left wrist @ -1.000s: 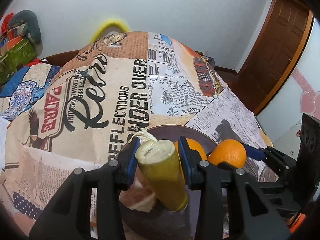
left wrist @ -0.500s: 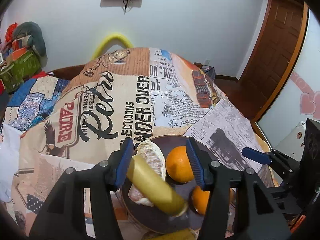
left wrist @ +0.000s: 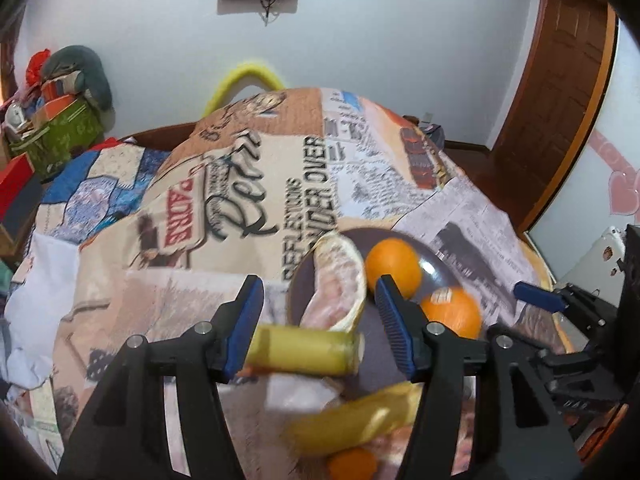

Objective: Organize fruits

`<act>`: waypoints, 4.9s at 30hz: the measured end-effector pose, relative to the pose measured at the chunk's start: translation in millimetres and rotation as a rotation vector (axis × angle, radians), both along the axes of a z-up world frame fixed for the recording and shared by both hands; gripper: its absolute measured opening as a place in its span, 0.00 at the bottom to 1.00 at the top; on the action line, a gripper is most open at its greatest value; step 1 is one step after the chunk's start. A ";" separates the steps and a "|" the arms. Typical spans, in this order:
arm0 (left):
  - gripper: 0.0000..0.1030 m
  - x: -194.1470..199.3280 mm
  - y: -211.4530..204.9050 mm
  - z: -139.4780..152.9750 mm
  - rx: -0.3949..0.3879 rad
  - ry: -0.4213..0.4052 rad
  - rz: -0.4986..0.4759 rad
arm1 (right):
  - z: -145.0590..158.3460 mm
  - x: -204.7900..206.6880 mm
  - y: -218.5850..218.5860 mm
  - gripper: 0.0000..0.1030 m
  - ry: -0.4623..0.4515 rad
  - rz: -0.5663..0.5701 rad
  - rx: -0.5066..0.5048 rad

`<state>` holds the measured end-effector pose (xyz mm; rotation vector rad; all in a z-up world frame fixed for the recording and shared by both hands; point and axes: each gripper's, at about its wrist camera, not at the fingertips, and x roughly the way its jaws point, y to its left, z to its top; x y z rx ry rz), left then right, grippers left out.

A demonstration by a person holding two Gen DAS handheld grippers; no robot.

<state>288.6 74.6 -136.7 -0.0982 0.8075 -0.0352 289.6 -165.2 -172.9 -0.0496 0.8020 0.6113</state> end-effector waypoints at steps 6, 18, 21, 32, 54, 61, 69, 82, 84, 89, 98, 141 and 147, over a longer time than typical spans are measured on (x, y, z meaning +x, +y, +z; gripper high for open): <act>0.56 -25.8 21.2 -21.4 0.023 0.050 0.040 | -5.1 -15.9 1.8 0.65 0.020 0.010 -0.011; 0.63 -15.8 36.8 -63.6 -0.078 0.169 0.107 | -21.8 -30.3 13.4 0.65 0.032 0.030 -0.056; 0.68 -8.7 31.3 -63.7 -0.087 0.151 0.109 | -25.4 -29.2 13.4 0.65 0.030 0.032 -0.065; 0.79 14.5 21.8 -85.9 -0.128 0.197 0.112 | -30.0 -22.9 7.5 0.65 0.043 0.030 -0.016; 0.36 46.2 -18.2 -67.6 -0.090 0.128 -0.011 | -31.9 -22.2 2.7 0.65 0.049 0.014 -0.002; 0.40 35.8 -25.0 -60.3 -0.038 0.133 -0.048 | -29.4 -25.5 4.5 0.65 0.046 0.023 -0.007; 0.48 5.6 8.2 -57.2 0.013 0.128 -0.024 | -35.0 -31.7 18.5 0.65 0.062 0.054 -0.031; 0.48 -21.8 25.7 -91.2 0.012 0.206 -0.066 | -52.3 -36.5 49.3 0.67 0.076 0.090 -0.120; 0.48 -28.3 27.5 -90.3 -0.006 0.203 -0.065 | -50.0 -37.8 51.0 0.67 0.073 0.098 -0.117; 0.48 -49.5 28.9 -87.2 -0.018 0.204 -0.057 | -43.7 -42.6 49.9 0.67 0.061 0.093 -0.102; 0.48 -70.2 28.7 -72.5 0.002 0.212 -0.055 | -38.7 -55.8 22.7 0.67 0.057 0.054 -0.105; 0.39 -102.5 25.2 -84.8 -0.080 0.211 -0.039 | -57.7 -80.7 19.4 0.62 0.125 0.141 -0.080; 0.37 -122.1 21.3 -84.9 -0.106 0.227 -0.033 | -54.1 -92.8 2.6 0.62 0.143 0.103 -0.080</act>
